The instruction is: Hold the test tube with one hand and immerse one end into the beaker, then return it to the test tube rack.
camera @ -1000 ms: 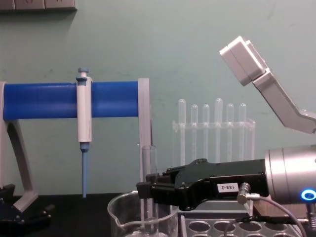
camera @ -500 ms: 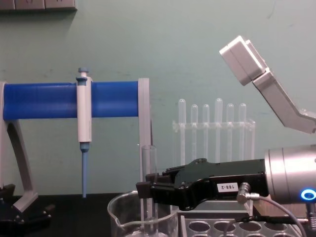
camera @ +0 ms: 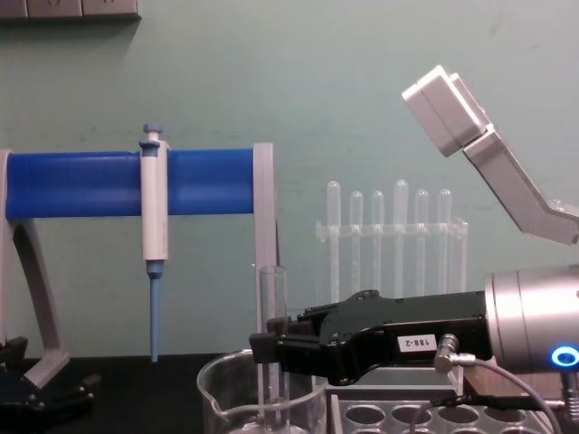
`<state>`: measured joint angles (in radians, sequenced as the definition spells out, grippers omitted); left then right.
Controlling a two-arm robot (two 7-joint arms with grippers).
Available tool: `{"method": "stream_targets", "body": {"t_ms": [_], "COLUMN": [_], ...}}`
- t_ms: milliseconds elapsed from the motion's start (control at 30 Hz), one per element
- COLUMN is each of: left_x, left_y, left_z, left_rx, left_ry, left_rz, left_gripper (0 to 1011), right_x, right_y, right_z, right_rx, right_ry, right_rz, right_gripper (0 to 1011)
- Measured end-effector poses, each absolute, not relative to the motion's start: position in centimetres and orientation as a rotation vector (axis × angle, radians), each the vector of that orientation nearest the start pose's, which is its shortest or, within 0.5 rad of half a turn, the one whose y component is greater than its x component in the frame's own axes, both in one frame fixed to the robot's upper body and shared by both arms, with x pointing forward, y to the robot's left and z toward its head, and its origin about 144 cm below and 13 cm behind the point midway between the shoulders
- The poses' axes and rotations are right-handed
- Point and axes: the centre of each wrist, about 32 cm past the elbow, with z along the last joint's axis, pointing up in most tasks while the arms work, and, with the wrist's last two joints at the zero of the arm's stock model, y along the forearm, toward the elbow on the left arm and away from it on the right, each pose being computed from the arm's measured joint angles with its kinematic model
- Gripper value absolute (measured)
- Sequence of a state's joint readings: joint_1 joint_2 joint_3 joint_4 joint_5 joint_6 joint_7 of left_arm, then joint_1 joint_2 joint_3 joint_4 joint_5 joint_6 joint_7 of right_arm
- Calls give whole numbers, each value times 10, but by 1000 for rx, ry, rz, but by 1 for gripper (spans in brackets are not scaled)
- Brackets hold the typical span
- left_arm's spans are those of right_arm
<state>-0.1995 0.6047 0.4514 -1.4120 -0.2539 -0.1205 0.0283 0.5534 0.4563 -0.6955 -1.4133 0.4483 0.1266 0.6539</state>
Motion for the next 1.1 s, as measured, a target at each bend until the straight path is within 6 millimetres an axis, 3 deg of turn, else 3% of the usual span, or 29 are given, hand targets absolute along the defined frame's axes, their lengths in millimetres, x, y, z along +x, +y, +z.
{"method": "stream_targets", "body": {"t_ms": [1100], "left_x": [489], "left_y": [310], "left_z": [1140], "left_rx": [304], "left_ry": [-285], "left_rz": [1248], "left_gripper": [1000], "right_x": [555], "right_y": [-195], "right_z": [1226], "right_rx": [-228], "right_ry": [-86], "right_rz": [-411], "right_gripper": [243]}}
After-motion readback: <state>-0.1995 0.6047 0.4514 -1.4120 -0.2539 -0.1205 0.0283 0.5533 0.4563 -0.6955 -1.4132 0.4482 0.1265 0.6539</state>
